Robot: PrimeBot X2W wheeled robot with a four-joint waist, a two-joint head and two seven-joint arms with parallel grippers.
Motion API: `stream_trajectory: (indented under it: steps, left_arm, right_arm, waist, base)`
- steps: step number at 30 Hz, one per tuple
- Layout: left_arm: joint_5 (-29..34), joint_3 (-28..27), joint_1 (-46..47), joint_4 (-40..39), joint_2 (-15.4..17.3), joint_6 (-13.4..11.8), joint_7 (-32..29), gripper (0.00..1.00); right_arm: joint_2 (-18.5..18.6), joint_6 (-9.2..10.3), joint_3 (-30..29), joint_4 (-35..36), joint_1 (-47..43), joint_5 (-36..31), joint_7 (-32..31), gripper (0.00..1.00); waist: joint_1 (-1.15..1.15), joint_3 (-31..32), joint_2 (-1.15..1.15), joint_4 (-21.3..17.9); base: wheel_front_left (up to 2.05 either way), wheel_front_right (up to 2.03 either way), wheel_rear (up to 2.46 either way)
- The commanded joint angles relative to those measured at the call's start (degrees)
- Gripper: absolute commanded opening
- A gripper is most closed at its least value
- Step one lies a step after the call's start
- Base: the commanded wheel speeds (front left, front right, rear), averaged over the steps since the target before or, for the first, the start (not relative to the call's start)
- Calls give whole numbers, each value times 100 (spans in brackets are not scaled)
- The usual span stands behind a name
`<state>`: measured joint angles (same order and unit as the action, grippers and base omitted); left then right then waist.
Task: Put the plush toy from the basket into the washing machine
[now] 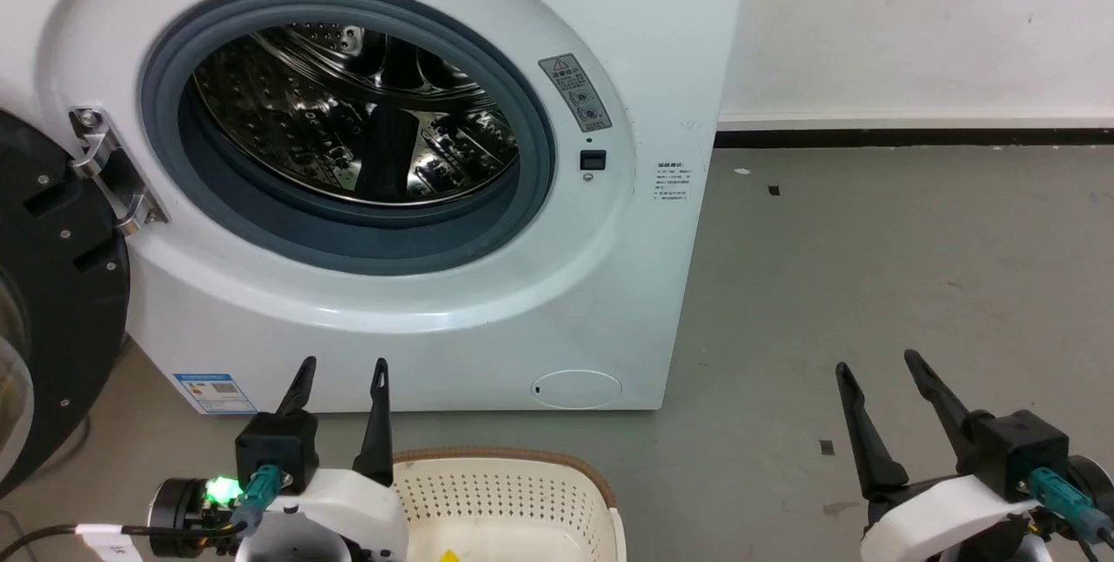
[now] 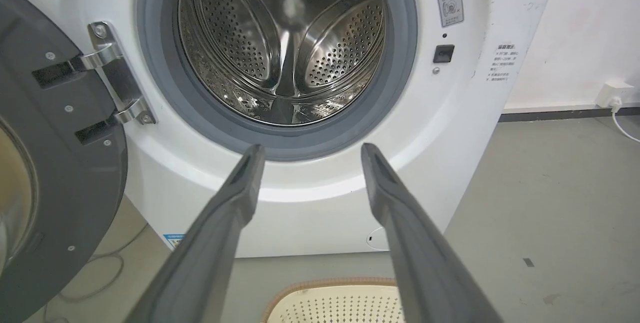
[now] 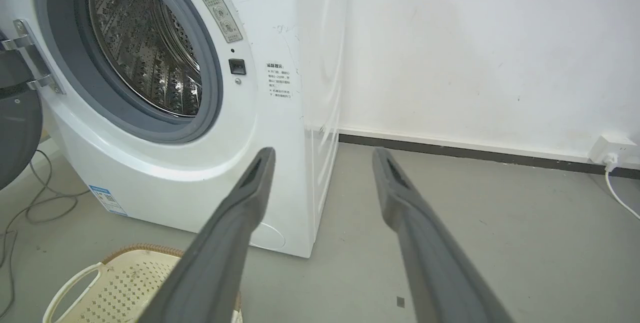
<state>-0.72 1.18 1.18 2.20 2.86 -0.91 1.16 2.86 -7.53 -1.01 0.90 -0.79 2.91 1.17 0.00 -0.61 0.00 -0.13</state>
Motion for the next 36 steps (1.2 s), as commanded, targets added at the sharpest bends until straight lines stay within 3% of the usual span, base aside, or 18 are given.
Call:
stream_trajectory:
  steps: [1, 16, 36]
  left_arm:
    - [-39, 44, 125, 101, 1, -11, 74, 100]
    - [-216, 312, 702, 1203, 1, 191, 163, 100]
    - [-476, 933, 1694, 2711, 128, 366, -393, 100]
  right_arm:
    - [0, 1, -29, 66, 3, 120, 74, 100]
    - [0, 1, -114, 215, 143, 465, 241, 100]
    - [1, 2, -218, 447, 625, 1020, 480, 100]
  waist:
    - [0, -28, 0, -8]
    - [0, -419, 0, -130]
    - [0, -1445, 0, -408]
  base:
    - [0, 0, 0]
    - [0, 0, 0]
    - [0, 0, 0]
